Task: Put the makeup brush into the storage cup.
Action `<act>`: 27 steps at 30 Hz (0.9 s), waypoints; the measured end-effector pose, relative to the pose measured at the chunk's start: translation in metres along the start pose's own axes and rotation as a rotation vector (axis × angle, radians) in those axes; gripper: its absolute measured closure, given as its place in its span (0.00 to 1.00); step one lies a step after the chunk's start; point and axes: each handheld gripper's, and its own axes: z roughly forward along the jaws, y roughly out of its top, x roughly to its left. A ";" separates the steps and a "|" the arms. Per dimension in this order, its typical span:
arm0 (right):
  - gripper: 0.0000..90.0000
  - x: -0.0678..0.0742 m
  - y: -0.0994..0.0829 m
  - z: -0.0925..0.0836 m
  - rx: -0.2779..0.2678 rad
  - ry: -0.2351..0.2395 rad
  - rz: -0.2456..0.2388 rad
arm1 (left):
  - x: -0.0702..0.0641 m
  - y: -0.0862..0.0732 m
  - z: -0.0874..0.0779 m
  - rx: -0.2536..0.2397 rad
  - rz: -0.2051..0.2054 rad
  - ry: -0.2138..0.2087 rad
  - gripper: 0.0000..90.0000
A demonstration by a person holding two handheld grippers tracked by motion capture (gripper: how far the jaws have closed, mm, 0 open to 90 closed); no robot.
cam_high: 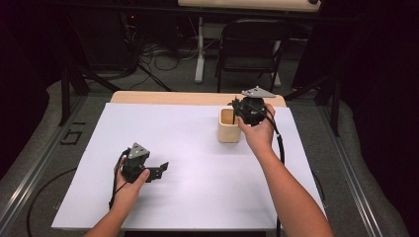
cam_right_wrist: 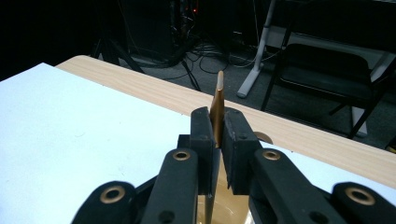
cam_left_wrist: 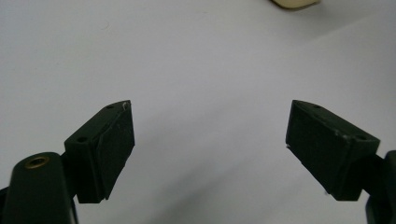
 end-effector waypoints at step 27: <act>0.93 -0.002 -0.028 0.020 0.105 -0.017 -0.028 | 0.001 0.000 0.001 0.001 0.000 -0.001 0.18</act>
